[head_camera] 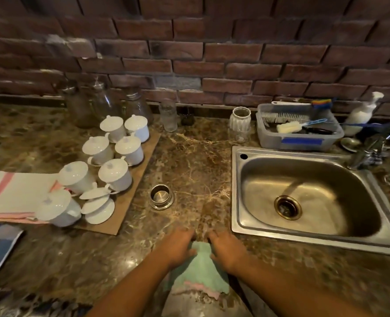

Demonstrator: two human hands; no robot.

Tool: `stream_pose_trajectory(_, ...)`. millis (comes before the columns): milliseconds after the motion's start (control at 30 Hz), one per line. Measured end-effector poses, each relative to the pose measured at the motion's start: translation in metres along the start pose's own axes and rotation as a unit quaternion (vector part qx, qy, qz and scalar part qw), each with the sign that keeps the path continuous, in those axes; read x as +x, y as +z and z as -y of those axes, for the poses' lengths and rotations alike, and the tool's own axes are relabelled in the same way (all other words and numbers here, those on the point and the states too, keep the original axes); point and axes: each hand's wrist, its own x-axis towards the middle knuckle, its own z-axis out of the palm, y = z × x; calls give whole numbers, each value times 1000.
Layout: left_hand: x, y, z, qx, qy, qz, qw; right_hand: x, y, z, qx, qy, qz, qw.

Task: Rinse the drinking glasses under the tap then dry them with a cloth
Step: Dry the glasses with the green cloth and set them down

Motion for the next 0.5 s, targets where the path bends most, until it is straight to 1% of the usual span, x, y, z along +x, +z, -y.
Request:
stream_pose_trajectory(67,2,-1,0,10,4,17,1000,2,0,-1,2,5,10,1000)
stream_pose_trajectory(133,1,-5,-1,9,17,28,999,2,-2,-1,27,8,18,999)
stream_pose_trajectory(233,1,-14,0,-25,38,57,997,-1,-7,-9,144,18,39,989)
stream_pose_trajectory(267,1,-19,0,-51,42,70,995,-4,-9,-14,201,31,45,978)
stream_pose_trajectory(367,-1,-42,-8,-128,58,96,985,-15,-25,-35,359,53,36,931)
stream_pose_trajectory(500,-3,-75,-46,-206,86,128,966,-34,-54,-62,466,43,3,884)
